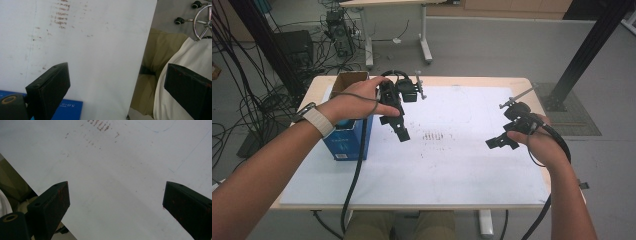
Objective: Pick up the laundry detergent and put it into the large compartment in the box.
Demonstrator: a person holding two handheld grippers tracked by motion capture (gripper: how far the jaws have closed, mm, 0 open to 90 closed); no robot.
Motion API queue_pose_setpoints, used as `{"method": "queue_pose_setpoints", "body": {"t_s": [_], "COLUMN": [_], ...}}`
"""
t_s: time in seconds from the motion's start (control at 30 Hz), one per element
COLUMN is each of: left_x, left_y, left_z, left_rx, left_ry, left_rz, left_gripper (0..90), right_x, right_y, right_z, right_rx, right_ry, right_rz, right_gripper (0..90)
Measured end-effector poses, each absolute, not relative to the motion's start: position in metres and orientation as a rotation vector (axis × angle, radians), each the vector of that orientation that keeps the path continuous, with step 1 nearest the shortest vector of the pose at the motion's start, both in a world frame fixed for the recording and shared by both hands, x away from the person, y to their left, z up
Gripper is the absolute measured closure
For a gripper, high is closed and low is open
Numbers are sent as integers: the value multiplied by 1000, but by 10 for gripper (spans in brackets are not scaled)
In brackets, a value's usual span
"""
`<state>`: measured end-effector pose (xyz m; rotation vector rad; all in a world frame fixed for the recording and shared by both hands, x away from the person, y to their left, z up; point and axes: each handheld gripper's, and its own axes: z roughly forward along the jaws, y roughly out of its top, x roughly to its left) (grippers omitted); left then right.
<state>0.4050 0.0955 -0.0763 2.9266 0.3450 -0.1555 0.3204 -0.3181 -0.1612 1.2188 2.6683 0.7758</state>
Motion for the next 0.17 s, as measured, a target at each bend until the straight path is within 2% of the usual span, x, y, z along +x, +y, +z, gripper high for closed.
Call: {"method": "queue_pose_setpoints", "body": {"t_s": [0.17], "left_x": [405], "left_y": [97], "left_z": [-78], "left_rx": [2922], "left_ry": [356], "left_rz": [-157], "left_gripper": [68], "right_x": [319], "right_y": [-320], "right_z": [-163], "right_rx": [1218], "right_ry": [2666], "right_rz": [780], "right_gripper": [70]}}
